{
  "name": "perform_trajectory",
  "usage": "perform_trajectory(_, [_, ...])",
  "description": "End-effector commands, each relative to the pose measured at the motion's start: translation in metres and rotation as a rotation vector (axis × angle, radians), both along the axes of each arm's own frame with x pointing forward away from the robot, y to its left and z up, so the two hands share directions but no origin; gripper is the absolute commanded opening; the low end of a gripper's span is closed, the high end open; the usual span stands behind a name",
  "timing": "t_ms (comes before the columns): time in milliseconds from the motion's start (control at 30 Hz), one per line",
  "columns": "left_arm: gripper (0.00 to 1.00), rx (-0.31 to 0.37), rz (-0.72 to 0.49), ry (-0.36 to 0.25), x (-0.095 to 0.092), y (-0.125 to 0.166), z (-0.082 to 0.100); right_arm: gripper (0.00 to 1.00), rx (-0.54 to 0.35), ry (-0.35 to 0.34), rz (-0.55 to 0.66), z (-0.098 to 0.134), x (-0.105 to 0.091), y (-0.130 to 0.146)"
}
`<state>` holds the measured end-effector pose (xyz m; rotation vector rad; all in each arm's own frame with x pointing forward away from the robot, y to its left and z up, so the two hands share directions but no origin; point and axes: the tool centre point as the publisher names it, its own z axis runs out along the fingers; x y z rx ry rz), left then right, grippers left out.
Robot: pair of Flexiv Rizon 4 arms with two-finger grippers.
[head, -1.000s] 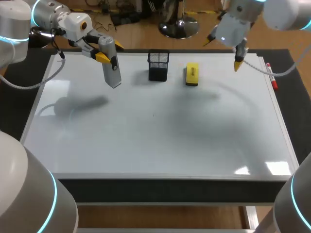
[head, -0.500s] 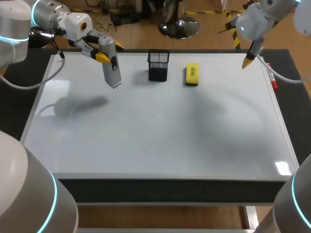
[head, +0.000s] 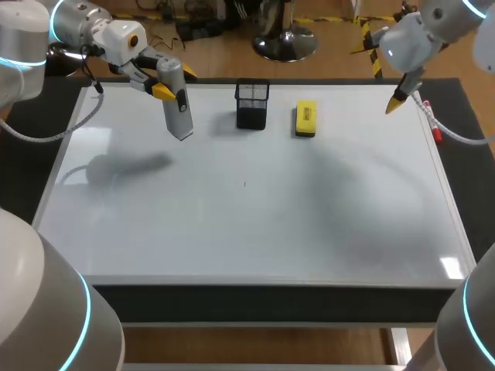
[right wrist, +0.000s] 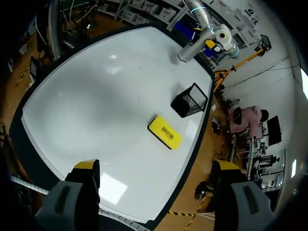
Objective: Pick up the inspection probe, press it on each red-marked spot on the whiteboard one by one, put down the probe, pick up the eraser, and wipe off all the red marks.
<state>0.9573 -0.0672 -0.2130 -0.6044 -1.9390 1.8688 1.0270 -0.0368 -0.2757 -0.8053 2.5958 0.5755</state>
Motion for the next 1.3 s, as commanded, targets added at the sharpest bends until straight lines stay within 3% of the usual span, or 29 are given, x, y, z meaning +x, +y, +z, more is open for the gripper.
perform_trajectory(33, [0.00,-0.001,-0.006,0.002,0.002,0.000,0.000,1.00,-0.005,0.002,0.002,0.001,0.000,-0.001])
perform_trajectory(167, [0.00,-0.001,-0.006,0.002,0.002,0.000,0.000,1.00,-0.005,0.002,0.002,0.001,0.000,-0.001])
perform_trajectory(300, [0.00,0.048,-0.040,-0.022,0.014,-0.026,0.009,1.00,-0.005,0.002,0.002,0.001,0.000,-0.001])
perform_trajectory(433, [0.00,0.056,-0.040,-0.022,0.027,-0.047,0.017,1.00,-0.005,0.002,0.002,0.001,0.000,-0.001])
perform_trajectory(967, [0.00,0.078,0.143,-0.034,0.068,-0.080,0.062,1.00,-0.005,0.002,0.002,0.001,0.000,-0.001])
perform_trajectory(1300, [0.00,0.063,0.265,-0.055,0.078,-0.106,0.073,1.00,-0.005,0.002,0.002,0.001,0.000,-0.001])
